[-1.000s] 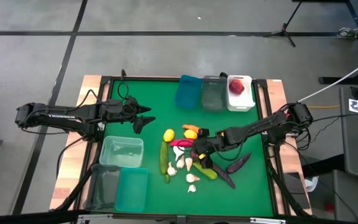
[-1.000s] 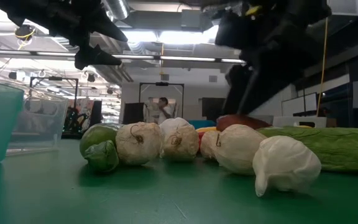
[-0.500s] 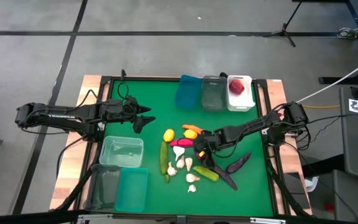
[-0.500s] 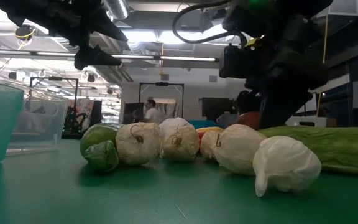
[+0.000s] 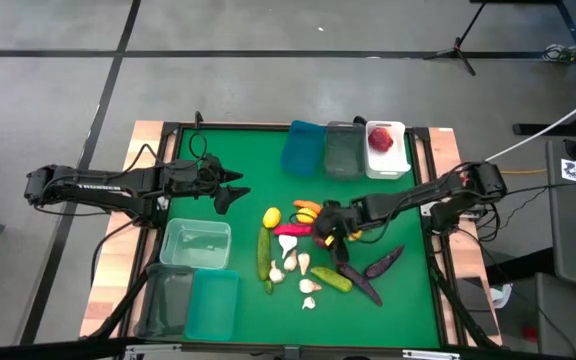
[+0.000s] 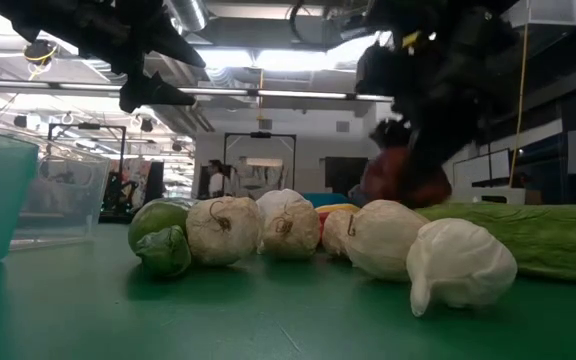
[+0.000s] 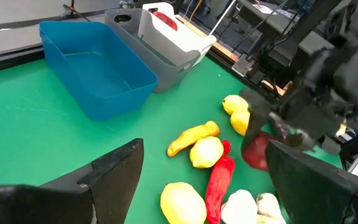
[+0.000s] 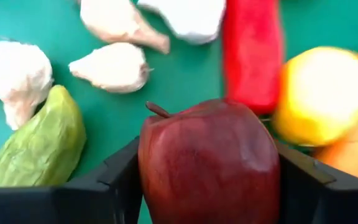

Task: Sort produce into baskets
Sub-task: Put the red apple into the white bin

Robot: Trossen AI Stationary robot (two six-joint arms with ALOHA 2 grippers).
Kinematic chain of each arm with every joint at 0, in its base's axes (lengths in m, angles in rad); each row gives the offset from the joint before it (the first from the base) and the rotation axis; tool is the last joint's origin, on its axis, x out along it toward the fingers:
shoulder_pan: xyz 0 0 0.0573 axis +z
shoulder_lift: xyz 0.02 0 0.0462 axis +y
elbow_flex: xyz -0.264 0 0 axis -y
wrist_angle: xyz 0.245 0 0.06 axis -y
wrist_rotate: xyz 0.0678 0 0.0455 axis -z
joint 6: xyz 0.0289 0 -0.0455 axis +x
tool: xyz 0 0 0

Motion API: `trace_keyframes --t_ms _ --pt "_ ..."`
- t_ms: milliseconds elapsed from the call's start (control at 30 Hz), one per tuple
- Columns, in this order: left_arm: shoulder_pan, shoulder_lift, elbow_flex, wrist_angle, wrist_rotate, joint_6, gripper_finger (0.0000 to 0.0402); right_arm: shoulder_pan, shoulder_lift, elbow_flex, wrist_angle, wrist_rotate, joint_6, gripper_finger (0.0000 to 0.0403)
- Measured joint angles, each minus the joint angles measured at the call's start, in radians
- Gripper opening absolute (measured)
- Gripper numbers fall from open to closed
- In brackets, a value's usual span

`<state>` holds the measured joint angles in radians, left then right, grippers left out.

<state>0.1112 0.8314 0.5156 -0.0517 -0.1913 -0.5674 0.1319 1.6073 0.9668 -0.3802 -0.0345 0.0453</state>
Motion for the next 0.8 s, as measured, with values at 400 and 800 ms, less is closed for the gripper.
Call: trace_keyframes --t_ms 400,800 --pt "0.0 0.0 0.0 -0.003 -0.017 0.001 0.0329 -0.228 -0.256 0.001 -0.117 0.043 -0.142 0.026" --pt "0.0 0.0 0.0 -0.021 -0.068 0.02 0.0329 -0.571 -0.312 0.001 -0.279 0.043 -0.263 0.0266"
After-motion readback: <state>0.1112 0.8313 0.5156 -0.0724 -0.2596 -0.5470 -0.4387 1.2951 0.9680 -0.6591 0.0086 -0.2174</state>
